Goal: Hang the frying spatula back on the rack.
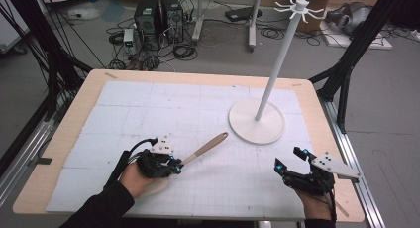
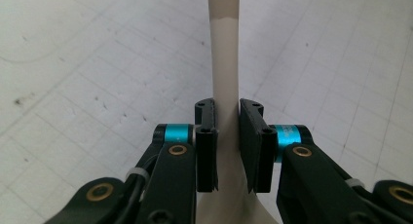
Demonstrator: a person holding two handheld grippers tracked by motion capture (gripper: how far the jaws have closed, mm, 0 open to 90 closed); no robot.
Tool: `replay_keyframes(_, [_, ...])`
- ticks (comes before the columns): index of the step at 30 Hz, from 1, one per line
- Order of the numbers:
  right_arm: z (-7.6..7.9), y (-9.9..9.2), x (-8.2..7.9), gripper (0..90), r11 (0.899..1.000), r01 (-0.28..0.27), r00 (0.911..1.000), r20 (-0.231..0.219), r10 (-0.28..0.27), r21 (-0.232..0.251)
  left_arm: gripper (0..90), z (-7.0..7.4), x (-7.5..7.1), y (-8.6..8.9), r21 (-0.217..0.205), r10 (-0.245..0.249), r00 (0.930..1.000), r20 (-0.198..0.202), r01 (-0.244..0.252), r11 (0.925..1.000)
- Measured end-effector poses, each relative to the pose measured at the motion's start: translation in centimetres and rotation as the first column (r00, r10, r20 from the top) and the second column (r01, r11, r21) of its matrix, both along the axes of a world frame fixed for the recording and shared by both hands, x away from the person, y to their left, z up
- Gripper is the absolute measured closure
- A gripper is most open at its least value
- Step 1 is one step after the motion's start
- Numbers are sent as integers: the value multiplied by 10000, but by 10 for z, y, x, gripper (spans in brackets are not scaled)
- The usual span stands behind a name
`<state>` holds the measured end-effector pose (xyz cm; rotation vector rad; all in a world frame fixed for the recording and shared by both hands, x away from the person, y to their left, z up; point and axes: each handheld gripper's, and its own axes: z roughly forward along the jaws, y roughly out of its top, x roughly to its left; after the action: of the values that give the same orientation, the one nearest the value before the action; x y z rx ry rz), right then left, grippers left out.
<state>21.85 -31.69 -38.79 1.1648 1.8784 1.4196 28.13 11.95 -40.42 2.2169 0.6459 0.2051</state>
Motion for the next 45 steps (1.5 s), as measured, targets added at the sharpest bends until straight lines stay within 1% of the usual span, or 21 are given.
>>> replay_keyframes(3, [0,8,3,194,9996,-203,9998,-12,203,179,773,4,-3,4,-541,313,9988,385,-292,9981])
replay_keyframes(5, [1,15,6,193,9988,-400,9992,-20,401,297,773,6,-6,8,-960,565,9965,610,-505,9941])
replay_keyframes(6, [2,19,7,192,9987,-453,9990,43,452,238,773,7,-7,10,-1105,637,9953,736,-553,9923])
replay_keyframes(7, [2,22,9,186,9984,-522,9986,92,520,233,773,8,-8,11,-1330,765,9936,835,-649,9890])
replay_keyframes(8, [3,26,10,176,9975,-606,9982,72,603,360,773,9,-9,12,-1471,849,9917,969,-701,9866])
replay_keyframes(12, [10,42,18,159,9921,-964,9952,228,949,798,772,13,-13,13,-1930,1202,9830,1390,-922,9769])
replay_keyframes(13, [12,47,20,158,9906,-1076,9940,310,1053,842,772,14,-15,12,-2132,1330,9805,1446,-1004,9718])
replay_keyframes(16, [19,65,28,158,9841,-1441,9891,441,1402,1039,772,17,-18,12,-2510,1535,9730,1726,-1072,9620])
replay_keyframes(20, [30,92,40,158,9719,-2045,9781,632,1982,1165,772,21,-22,12,-2699,1724,9628,2083,-1128,9563])
replay_keyframes(23, [38,113,48,159,9616,-2467,9682,726,2393,1205,772,22,-24,12,-2794,1843,9585,2177,-1197,9527])
replay_keyframes(26, [43,133,57,168,9533,-2791,9596,698,2725,1155,772,23,-25,12,-2858,1857,9569,2233,-1178,9510])
replay_keyframes(27, [44,138,60,170,9516,-2864,9576,656,2805,1112,772,23,-25,12,-2835,1825,9567,2266,-1145,9521])
replay_keyframes(28, [45,144,63,171,9505,-2895,9568,629,2839,1125,772,23,-26,12,-2869,1841,9566,2260,-1152,9510])
replay_keyframes(29, [46,148,65,173,9488,-2941,9555,586,2891,1153,772,24,-26,12,-2844,1835,9556,2307,-1141,9519])
replay_keyframes(30, [46,152,67,182,9477,-2970,9547,518,2929,1168,772,24,-26,12,-2903,1853,9550,2316,-1140,9501])
replay_keyframes(35, [49,166,76,194,9425,-3117,9502,355,3097,1205,772,25,-28,9,-2935,1837,9530,2409,-1089,9497])
replay_keyframes(37, [50,170,78,212,9415,-3119,9501,299,3107,1277,772,26,-29,7,-2943,1794,9528,2449,-1033,9501])
replay_keyframes(38, [51,172,79,224,9384,-3180,9480,284,3171,1352,772,26,-30,6,-2907,1773,9518,2502,-1008,9515])
replay_keyframes(40, [53,176,81,240,9366,-3222,9466,304,3211,1376,772,27,-31,4,-2836,1690,9513,2579,-927,9545])
replay_keyframes(43, [56,180,82,275,9355,-3219,9467,383,3198,1459,772,28,-33,2,-2806,1662,9493,2667,-885,9557])
replay_keyframes(45, [58,180,82,331,9376,-3109,9504,455,3076,1557,772,29,-33,2,-2809,1710,9476,2697,-925,9553])
